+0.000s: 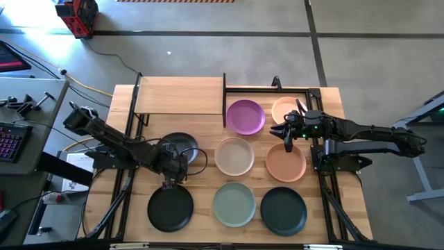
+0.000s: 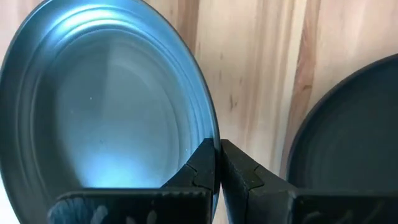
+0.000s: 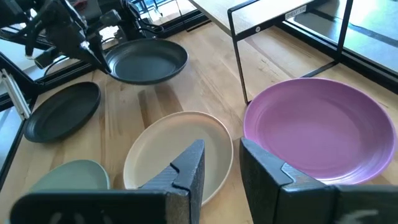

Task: Place and stack plates onto a shelf
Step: Put the top left black plate on the shelf

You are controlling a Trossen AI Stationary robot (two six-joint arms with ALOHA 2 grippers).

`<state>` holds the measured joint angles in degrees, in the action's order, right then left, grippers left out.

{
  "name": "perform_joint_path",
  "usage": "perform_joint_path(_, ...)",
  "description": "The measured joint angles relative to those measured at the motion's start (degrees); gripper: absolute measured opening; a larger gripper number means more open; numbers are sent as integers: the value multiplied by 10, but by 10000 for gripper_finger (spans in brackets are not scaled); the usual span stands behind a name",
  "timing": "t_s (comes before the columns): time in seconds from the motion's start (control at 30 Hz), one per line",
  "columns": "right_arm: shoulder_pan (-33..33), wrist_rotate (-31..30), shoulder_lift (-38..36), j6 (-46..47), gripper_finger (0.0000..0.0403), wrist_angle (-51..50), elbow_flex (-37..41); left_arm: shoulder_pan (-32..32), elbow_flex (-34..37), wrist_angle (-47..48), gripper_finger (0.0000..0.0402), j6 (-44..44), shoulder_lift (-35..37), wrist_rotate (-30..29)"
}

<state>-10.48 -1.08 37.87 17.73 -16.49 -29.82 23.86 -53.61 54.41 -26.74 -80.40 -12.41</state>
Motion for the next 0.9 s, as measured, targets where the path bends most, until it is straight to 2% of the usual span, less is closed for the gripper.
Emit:
perform_joint_path(0.3, 0, 0, 0, -2, 84, 0, 0, 0, -93, 116, 1, 16, 0, -6)
perform_joint_path(0.6, 0, 0, 0, -2, 84, -1, 0, 2, -196, 278, 0, 15, 6, -90)
perform_joint_path(0.9, 0, 0, 0, -3, 84, -1, 0, -45, -207, 333, 0, 9, 78, -193)
